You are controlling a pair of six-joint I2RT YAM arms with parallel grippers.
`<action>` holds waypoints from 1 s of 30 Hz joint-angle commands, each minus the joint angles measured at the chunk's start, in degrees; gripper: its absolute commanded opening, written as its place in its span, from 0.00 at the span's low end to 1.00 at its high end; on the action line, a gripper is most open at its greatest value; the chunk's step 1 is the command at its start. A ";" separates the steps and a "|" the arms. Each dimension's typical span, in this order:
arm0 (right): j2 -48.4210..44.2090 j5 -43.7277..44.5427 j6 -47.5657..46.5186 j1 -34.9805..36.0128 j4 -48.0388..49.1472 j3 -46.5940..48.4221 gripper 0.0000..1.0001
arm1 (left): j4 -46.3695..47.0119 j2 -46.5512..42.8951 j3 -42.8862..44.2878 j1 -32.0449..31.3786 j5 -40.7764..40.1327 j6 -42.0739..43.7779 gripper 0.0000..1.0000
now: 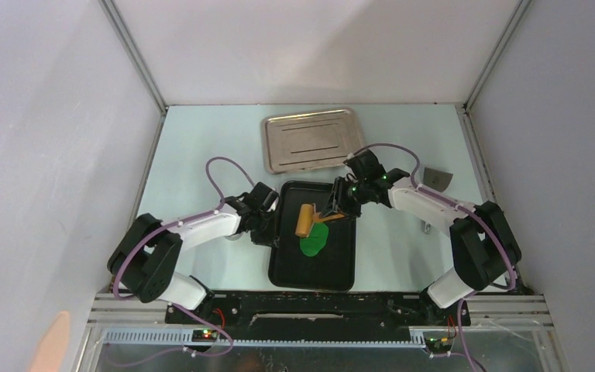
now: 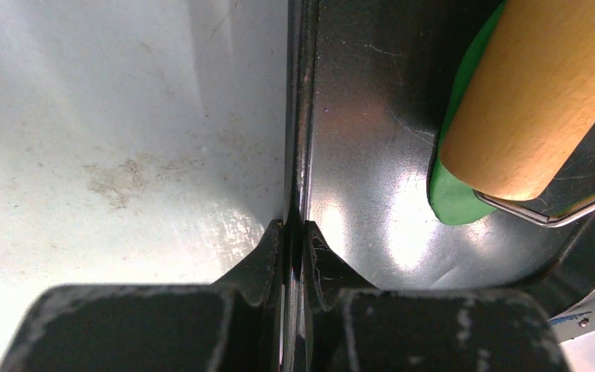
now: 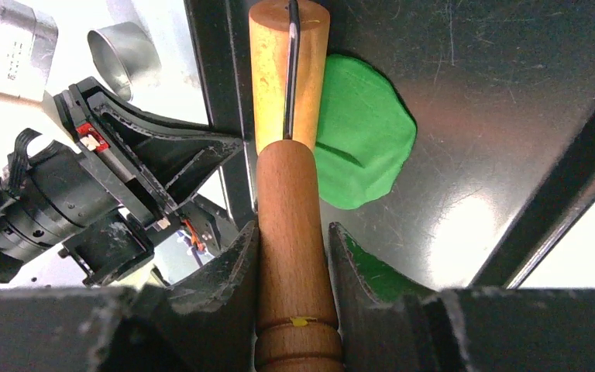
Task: Roll out the dumpling wrappers from the dough
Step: Flatten out the dough on the work surface.
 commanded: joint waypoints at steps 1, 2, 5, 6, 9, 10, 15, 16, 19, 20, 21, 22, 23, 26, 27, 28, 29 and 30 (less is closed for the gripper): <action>1.66 4.69 -9.25 -0.19 -19.85 -5.55 0.00 | 3.33 1.09 1.79 -0.27 0.14 0.48 0.00; -0.21 3.16 -10.56 -0.37 -20.74 -5.55 0.00 | 3.11 1.01 1.84 -0.27 0.03 0.68 0.00; -4.23 -0.73 -13.76 0.02 -25.21 -5.42 0.00 | 2.44 1.45 2.49 -0.27 -0.40 1.13 0.00; -5.11 -0.99 -14.69 0.40 -27.61 -5.46 0.00 | 2.18 1.57 2.76 -0.27 -0.70 1.23 0.00; -7.77 -2.77 -15.77 1.11 -30.56 -5.96 0.00 | 1.51 1.56 3.27 -0.27 -1.34 1.33 0.00; -7.97 -3.33 -15.98 1.27 -30.86 -6.10 0.00 | 1.49 1.50 3.36 -0.27 -1.50 1.33 0.00; -3.32 -4.00 -15.71 0.07 -28.90 -6.19 0.00 | 1.48 1.33 3.19 -0.27 -1.88 1.31 0.00; -2.05 -5.56 -15.23 -0.88 -27.62 -6.25 0.00 | 1.35 1.27 3.12 -0.27 -2.00 1.33 0.00; -1.83 -11.80 -13.36 -3.43 -23.23 -5.64 0.00 | 0.96 0.71 2.86 -0.27 -2.35 1.41 0.00; -2.81 -12.37 -13.08 -3.61 -22.73 -4.71 0.00 | 0.79 0.46 2.78 -0.27 -2.52 1.48 0.00; -3.59 -12.45 -13.21 -3.68 -23.28 -3.20 0.00 | 0.59 0.30 2.69 -0.27 -2.67 1.50 0.00; -4.31 -12.21 -13.51 -3.69 -24.05 -1.77 0.00 | 0.54 0.16 2.61 -0.27 -2.72 1.51 0.00; -5.20 -11.86 -13.92 -3.70 -25.24 -0.49 0.00 | 0.53 0.06 2.52 -0.27 -2.73 1.51 0.00; -8.44 -12.11 -14.12 -4.26 -26.68 2.23 0.00 | 0.54 0.14 2.74 -0.27 -2.46 1.44 0.00; -9.56 -12.11 -14.01 -4.55 -27.06 3.00 0.00 | 0.53 0.16 2.85 -0.27 -2.34 1.42 0.00; -10.79 -12.22 -13.90 -4.92 -27.39 4.03 0.00 | 0.53 0.08 2.92 -0.27 -2.30 1.42 0.00; -11.52 -12.27 -13.77 -5.35 -27.57 4.87 0.00 | 0.42 0.12 3.06 -0.27 -2.25 1.49 0.00; -12.13 -12.22 -13.47 -5.49 -27.64 5.63 0.00 | 0.36 0.12 3.22 -0.27 -2.28 1.50 0.00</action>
